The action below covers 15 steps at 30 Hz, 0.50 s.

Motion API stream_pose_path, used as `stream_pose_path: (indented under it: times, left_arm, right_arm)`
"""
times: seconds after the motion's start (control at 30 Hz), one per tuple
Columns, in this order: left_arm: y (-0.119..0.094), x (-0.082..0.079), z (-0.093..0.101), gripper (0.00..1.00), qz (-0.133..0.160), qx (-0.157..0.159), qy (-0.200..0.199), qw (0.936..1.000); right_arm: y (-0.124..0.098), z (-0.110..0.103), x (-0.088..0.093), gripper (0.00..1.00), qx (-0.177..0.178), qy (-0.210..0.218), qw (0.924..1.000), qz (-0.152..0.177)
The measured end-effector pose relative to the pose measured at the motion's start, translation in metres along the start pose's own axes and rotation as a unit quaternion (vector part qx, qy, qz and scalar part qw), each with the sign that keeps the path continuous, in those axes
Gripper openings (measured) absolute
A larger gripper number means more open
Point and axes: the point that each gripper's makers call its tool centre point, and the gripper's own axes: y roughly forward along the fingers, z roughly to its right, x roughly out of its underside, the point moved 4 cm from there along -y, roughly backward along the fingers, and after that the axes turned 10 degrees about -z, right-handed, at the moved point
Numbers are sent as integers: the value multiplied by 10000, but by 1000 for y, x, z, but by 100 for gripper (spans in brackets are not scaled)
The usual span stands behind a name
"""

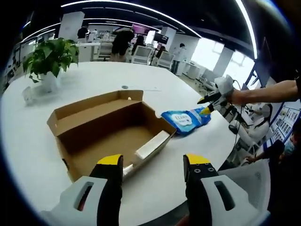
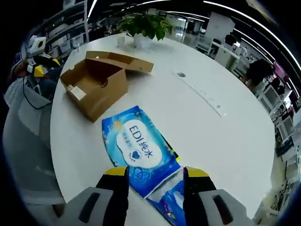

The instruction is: Operate the shoe box by opening the lid, removing the specified soft item, and placing it in the target area until the item is outside and the box remains undamaged.

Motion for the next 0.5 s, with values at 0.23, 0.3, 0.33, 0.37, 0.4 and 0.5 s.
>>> stream_pose_path:
  times: [0.23,0.3,0.33,0.37,0.4,0.5]
  left_arm:
    - [1,-6,-4,53,99,5,-49,9999]
    - [2,-7,-2,53,92,3,-2,10000]
    - [3,-7,-2,53,86,-4,21,10000]
    - [3,-7,-2,53,83,1,25,10000]
    - [3,-6,0,53,83,15,19,10000]
    - [3,-5,1,53,84,31,8,10000]
  right_arm:
    - [5,-37,-28,45,-221,-115,9991,329]
    - [6,-47,-35,45,-307,-141,9986,406]
    - [7,-51,-38,45,-333,-165,9983,440]
    - [8,-57,-42,45,-359,-218,9980,464]
    - [9,-61,-43,45,-380,-247,9979,471]
    - [13,-72,-49,46,-477,-304,9972,498]
